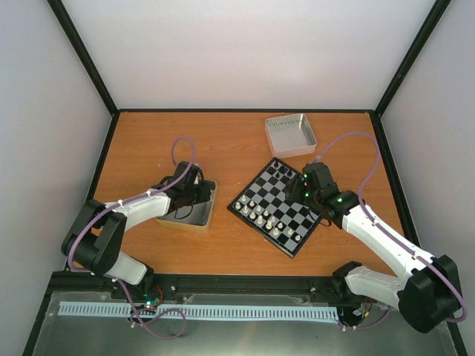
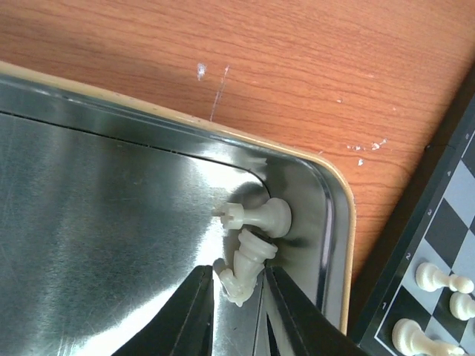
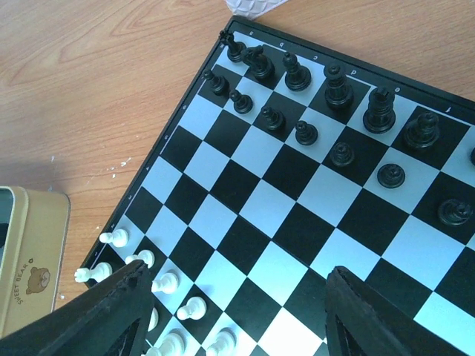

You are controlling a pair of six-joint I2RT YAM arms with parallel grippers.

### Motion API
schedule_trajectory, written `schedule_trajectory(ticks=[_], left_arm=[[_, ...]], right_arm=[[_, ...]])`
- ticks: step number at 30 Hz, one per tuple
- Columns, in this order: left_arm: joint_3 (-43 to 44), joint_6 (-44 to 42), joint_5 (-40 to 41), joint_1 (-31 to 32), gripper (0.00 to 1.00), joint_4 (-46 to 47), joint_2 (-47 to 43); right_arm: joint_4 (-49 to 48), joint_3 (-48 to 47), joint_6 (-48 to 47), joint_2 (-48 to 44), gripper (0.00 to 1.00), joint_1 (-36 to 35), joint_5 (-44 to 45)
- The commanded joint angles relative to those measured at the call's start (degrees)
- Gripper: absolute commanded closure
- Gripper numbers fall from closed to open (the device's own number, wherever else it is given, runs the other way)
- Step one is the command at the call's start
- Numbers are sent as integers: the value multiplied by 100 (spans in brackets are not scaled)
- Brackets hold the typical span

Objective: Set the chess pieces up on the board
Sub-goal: Pick up the chess piece from the storage box.

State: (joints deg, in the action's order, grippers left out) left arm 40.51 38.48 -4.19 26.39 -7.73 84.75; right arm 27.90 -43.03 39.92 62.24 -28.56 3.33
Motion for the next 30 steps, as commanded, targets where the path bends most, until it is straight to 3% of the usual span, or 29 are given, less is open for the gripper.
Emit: schedule_trajectory(ticks=[1, 15, 22, 30], left_arm=[[220, -276, -222, -64, 79, 80, 116], [767, -859, -657, -117, 71, -349, 896], [981, -798, 73, -128, 71, -1019, 1111], [1024, -743, 566, -126, 80, -1290, 935]], right_arm=[[24, -81, 79, -32, 37, -71, 15], [-34, -71, 91, -82, 37, -97, -24], [-59, -72, 104, -92, 37, -106, 0], [-102, -93, 104, -62, 38, -132, 3]])
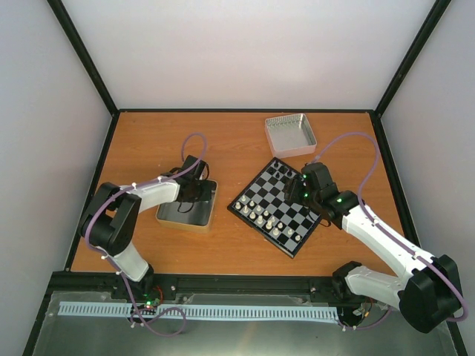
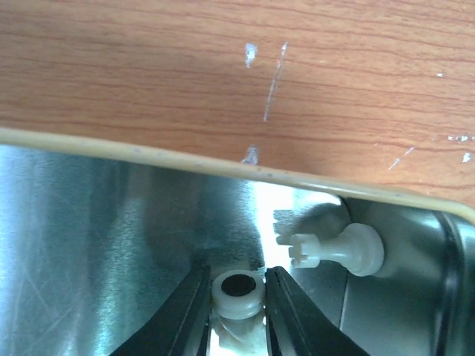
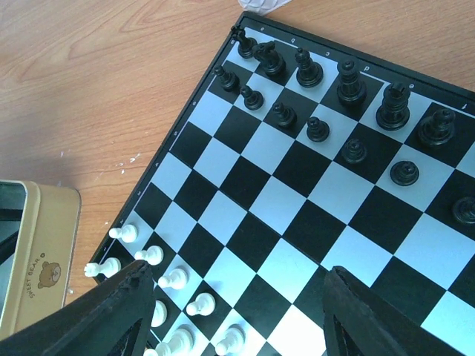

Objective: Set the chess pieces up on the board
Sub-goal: Pick up the chess piece from the storage box.

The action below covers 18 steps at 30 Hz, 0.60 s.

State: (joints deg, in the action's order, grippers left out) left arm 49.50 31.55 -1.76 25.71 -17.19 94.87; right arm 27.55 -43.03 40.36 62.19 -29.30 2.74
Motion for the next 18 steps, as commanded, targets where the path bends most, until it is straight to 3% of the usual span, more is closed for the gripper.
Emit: schedule_trajectory(ticks=[1, 4, 11, 18], left_arm=[[108, -52, 337, -58, 80, -332, -100], [102, -66, 363, -58, 80, -308, -81], [147, -61, 290, -58, 70, -220, 107], [245, -41, 435, -59, 82, -210, 258]], right_arm=[[-66, -96, 53, -57, 38, -56, 64], [-80, -92, 47, -73, 38, -58, 79], [-76, -88, 18, -126, 38, -67, 86], [-90, -49, 17, -217, 38, -76, 86]])
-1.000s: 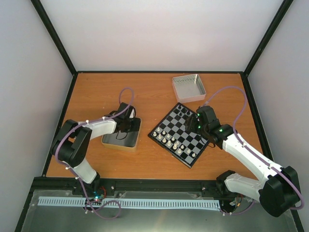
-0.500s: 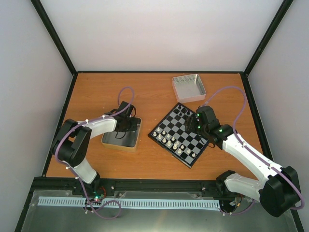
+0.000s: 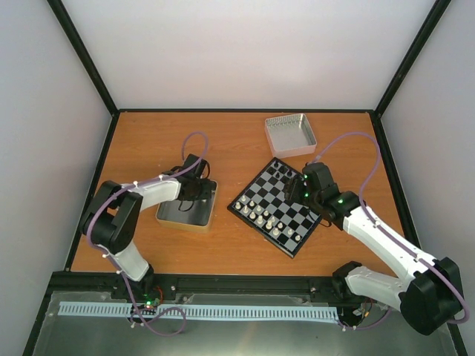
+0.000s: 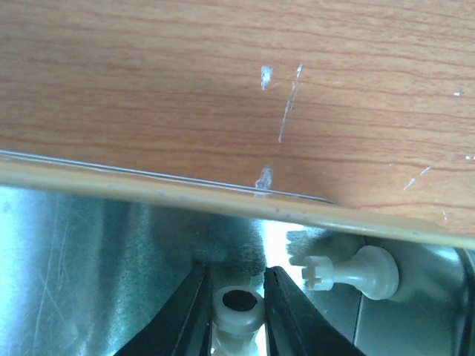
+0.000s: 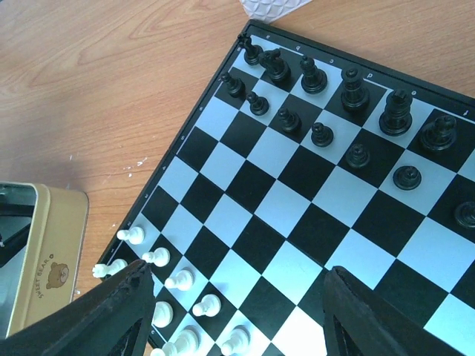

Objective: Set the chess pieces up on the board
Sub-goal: Pick up the chess piece from the storage box.

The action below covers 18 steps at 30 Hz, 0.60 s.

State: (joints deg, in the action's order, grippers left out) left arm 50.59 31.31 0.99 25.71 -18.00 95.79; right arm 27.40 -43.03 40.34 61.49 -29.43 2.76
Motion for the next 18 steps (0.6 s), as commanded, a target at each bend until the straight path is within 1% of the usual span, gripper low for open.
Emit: schedule_trajectory(ticks=[1, 6, 8, 11, 15, 18], left_arm=[[136, -13, 216, -64, 84, -140, 167], [44, 43, 362, -71, 88, -99, -131], [-30, 95, 423, -66, 88, -112, -404], [-221, 211, 392, -67, 88, -36, -1066], [-701, 573, -220, -67, 87, 317, -2202], [-1015, 929, -899, -67, 87, 884, -2992]], right_arm=[[-81, -42, 20, -164, 38, -63, 84], [-159, 25, -29, -248, 38, -79, 25], [-249, 39, -161, -273, 38, -99, -99], [-483, 56, -473, -311, 38, -232, -219], [-939, 39, -811, -269, 35, -619, -198], [-1438, 61, -907, -219, 34, -876, -309]])
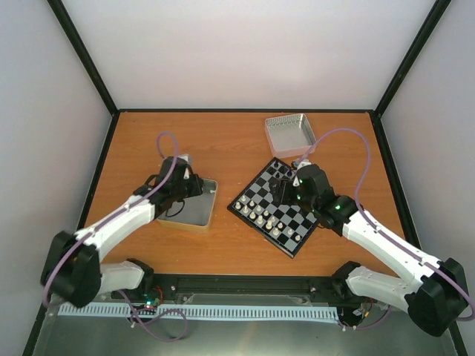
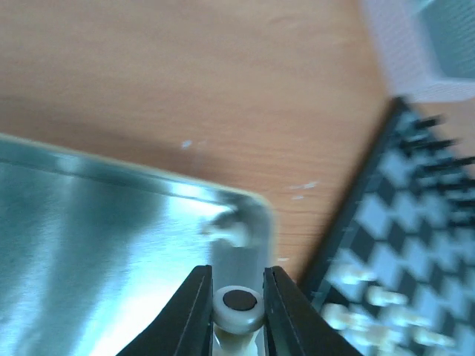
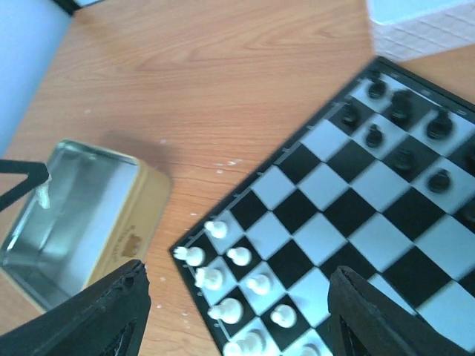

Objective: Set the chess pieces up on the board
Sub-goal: Pick up the chess piece from the storage box, then place the chess piece on the chessboard.

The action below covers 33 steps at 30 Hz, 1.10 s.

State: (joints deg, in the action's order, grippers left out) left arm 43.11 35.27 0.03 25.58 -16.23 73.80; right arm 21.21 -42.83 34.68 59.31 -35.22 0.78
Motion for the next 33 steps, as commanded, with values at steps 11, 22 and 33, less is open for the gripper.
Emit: schedule_trajectory(ticks=[11, 22, 33], left_arm=[[-30, 1592, -1617, -53, 84, 1697, -2399], [-209, 4317, -1893, -48, 82, 2686, -2539], [-447, 5430, -2069, -48, 81, 3144, -2361]], right_arm=[[-2433, -240, -492, 218, 34, -1103, -117], [-3610, -1141, -42, 970, 34, -1519, -918], [-3389, -1969, -134, 1733, 47, -1821, -948]])
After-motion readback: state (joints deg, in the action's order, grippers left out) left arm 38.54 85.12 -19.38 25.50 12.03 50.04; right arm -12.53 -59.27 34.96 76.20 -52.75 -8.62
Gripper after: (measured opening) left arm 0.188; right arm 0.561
